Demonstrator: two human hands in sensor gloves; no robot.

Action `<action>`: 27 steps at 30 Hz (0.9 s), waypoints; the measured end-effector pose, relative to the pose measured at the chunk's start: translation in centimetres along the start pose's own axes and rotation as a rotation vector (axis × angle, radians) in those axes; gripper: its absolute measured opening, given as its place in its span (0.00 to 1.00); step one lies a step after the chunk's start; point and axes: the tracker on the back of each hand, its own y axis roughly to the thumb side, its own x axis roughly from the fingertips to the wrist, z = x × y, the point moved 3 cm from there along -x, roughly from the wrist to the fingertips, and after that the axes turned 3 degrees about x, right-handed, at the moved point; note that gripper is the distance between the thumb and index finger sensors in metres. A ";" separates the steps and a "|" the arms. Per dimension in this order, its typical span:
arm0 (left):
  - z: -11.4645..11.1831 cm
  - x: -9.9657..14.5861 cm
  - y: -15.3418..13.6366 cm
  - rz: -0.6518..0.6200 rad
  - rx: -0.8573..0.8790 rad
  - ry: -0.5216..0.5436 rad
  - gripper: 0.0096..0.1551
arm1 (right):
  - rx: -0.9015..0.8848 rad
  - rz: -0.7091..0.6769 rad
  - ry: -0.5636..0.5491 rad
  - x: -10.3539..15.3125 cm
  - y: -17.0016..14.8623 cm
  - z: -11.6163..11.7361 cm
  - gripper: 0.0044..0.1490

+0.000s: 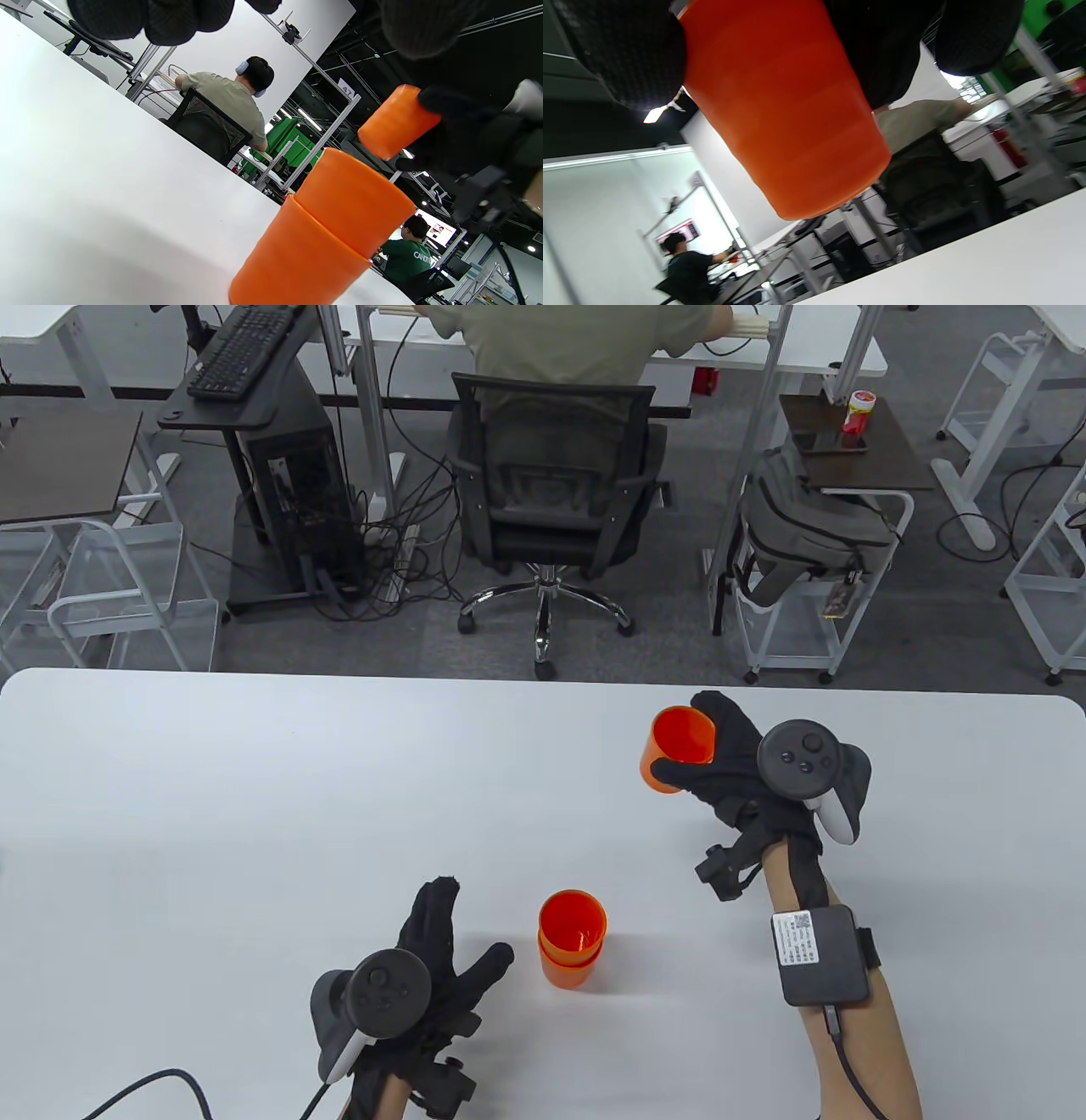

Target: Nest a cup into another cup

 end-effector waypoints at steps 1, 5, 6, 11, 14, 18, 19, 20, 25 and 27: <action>0.0 0.0 0.0 0.000 0.001 0.001 0.61 | -0.015 -0.039 0.015 0.6 1.1 0.3 0.67; -0.1 0.0 -0.1 0.002 0.000 -0.005 0.62 | -0.057 -0.154 0.099 3.2 4.6 2.4 0.67; -0.1 0.0 -0.1 0.002 -0.004 -0.005 0.62 | -0.052 -0.168 0.120 3.7 5.0 3.0 0.67; -0.2 0.1 -0.1 0.003 -0.009 -0.012 0.61 | 0.010 -0.220 0.218 6.4 6.2 6.2 0.67; -0.3 0.1 -0.1 0.003 -0.015 -0.014 0.61 | 0.037 -0.226 0.241 7.2 6.1 7.4 0.66; -0.3 0.1 -0.1 0.003 -0.014 -0.013 0.61 | 0.076 -0.222 0.268 7.7 5.7 8.6 0.65; -0.3 0.1 -0.1 0.003 -0.016 -0.014 0.61 | 0.085 -0.218 0.276 7.8 5.6 9.0 0.65; -0.3 0.1 -0.1 0.003 -0.019 -0.014 0.61 | 0.092 -0.212 0.288 7.9 5.4 9.5 0.65; -0.4 0.1 -0.2 0.006 -0.031 -0.017 0.61 | 0.113 -0.196 0.318 8.1 4.8 10.7 0.64; -0.4 0.1 -0.2 0.007 -0.029 -0.020 0.61 | 0.113 -0.190 0.330 8.1 4.5 11.1 0.64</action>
